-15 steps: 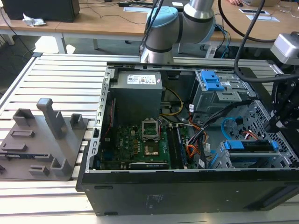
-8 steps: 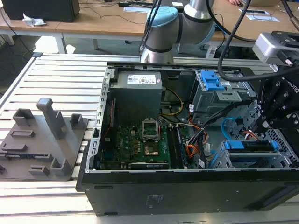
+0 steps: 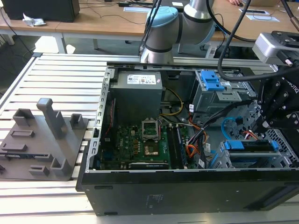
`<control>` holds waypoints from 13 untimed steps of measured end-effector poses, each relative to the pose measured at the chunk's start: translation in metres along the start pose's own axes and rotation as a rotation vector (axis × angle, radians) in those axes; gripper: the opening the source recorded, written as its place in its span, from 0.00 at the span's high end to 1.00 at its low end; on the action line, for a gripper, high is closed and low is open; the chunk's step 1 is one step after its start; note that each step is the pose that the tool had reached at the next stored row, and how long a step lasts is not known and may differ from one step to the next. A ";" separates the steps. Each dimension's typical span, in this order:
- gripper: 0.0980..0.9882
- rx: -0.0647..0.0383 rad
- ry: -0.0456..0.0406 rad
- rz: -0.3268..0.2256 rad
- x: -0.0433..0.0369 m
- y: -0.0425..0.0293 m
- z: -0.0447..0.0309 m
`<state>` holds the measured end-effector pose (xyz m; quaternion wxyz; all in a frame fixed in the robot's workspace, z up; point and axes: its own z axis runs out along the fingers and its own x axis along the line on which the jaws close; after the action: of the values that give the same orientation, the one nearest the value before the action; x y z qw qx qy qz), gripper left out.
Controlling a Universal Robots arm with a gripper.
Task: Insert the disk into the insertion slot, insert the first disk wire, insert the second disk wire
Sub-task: 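Insert the second disk wire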
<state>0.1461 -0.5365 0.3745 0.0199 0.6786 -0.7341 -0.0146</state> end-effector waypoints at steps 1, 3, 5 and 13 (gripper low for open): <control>0.99 0.000 0.0001 0.000 0.0000 0.0000 0.0000; 0.92 0.000 0.0000 0.000 0.0000 0.0000 0.0000; 0.85 0.000 0.0001 0.000 0.0000 0.0001 0.0000; 0.77 0.000 0.0021 -0.045 -0.0297 0.0033 0.0014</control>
<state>0.1451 -0.5067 0.3730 0.0202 0.6950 -0.7186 -0.0142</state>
